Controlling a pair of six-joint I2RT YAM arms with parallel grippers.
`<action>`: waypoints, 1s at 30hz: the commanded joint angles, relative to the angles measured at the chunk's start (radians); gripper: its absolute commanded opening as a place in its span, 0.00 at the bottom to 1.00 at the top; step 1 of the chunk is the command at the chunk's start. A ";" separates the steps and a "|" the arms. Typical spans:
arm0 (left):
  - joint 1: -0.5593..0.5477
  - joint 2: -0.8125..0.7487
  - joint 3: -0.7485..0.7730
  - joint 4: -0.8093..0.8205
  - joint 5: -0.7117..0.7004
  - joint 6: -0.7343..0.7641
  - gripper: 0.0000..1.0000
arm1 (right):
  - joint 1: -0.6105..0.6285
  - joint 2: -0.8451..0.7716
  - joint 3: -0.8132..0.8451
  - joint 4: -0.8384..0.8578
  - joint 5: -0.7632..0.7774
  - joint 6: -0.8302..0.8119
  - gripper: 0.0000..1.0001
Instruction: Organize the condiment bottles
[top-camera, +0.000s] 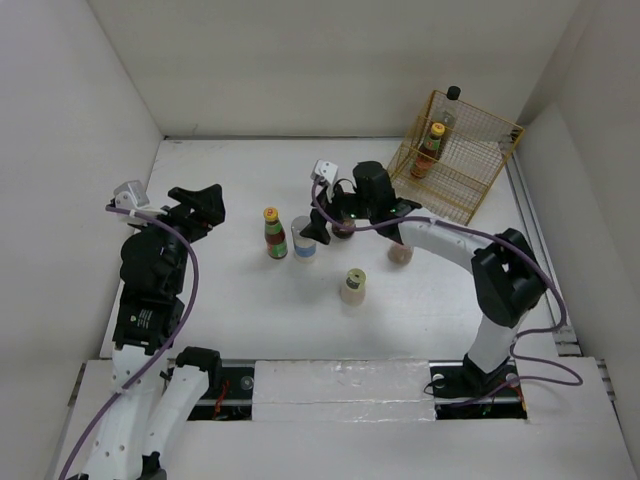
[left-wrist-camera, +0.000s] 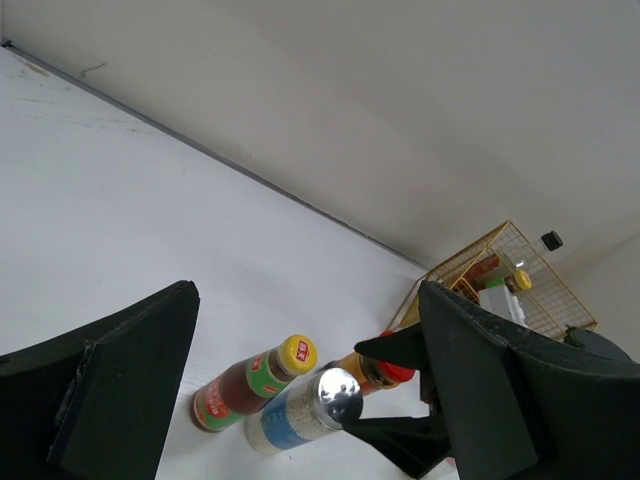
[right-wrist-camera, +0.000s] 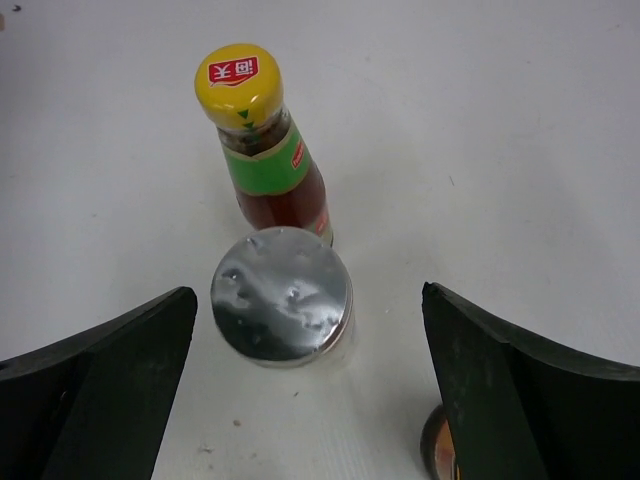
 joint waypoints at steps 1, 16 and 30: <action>0.005 -0.004 -0.001 0.050 0.011 0.009 0.87 | 0.046 0.060 0.080 -0.032 0.026 -0.047 1.00; 0.005 0.007 -0.010 0.050 0.011 0.009 0.87 | 0.067 0.021 0.101 0.104 0.082 0.039 0.44; 0.005 -0.013 -0.010 0.050 0.022 0.009 0.87 | -0.380 -0.463 0.015 0.261 0.447 0.295 0.36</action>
